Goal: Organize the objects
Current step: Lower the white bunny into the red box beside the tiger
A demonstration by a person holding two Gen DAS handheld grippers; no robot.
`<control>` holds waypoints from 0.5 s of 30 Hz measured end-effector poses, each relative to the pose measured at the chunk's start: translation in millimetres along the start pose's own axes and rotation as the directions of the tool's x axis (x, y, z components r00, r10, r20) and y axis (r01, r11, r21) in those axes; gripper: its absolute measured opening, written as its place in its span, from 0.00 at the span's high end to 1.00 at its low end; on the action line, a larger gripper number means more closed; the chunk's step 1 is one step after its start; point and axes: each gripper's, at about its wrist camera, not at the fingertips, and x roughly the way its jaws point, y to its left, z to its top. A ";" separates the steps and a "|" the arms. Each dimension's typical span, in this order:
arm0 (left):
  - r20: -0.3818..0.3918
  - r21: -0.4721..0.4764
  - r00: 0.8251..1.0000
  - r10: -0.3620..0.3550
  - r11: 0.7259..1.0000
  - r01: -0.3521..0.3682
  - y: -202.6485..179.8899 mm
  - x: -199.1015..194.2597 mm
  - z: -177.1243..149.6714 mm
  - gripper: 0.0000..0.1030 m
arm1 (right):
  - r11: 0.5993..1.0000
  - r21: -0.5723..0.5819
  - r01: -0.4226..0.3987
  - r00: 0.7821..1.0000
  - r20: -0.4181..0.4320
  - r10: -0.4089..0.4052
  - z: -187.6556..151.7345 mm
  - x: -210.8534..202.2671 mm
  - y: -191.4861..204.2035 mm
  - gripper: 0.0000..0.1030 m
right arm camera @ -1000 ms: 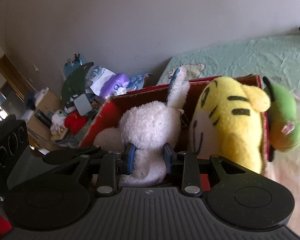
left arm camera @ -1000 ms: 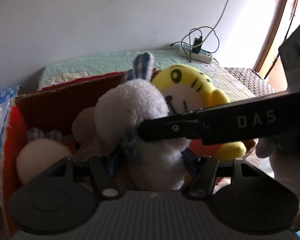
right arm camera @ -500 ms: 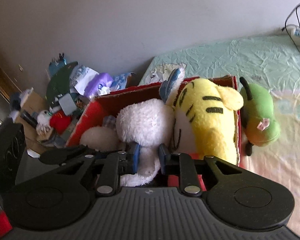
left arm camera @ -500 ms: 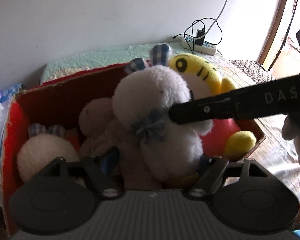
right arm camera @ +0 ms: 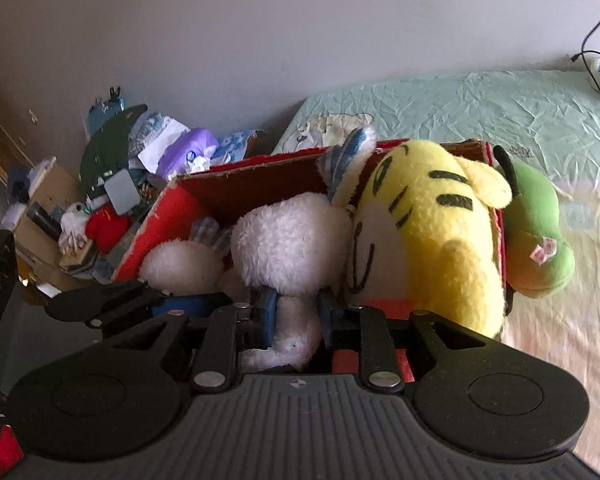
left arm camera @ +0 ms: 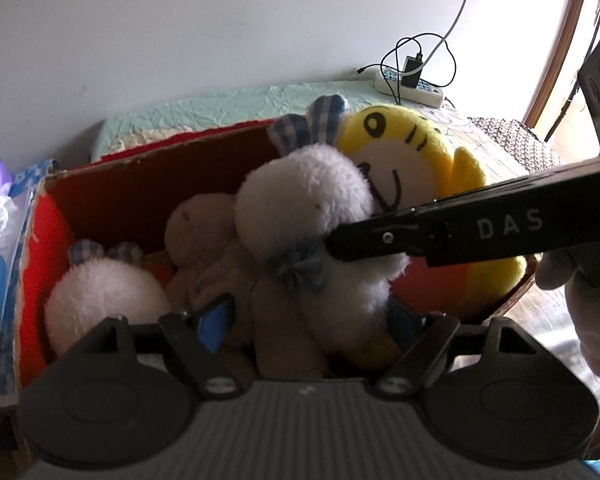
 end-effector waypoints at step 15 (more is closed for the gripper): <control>-0.039 0.021 0.996 0.082 0.997 -0.081 -11.8 5.0 5.0 0.16 | 0.995 0.101 -0.005 0.997 0.078 -0.003 -10.0 -15.2 -8.9 0.75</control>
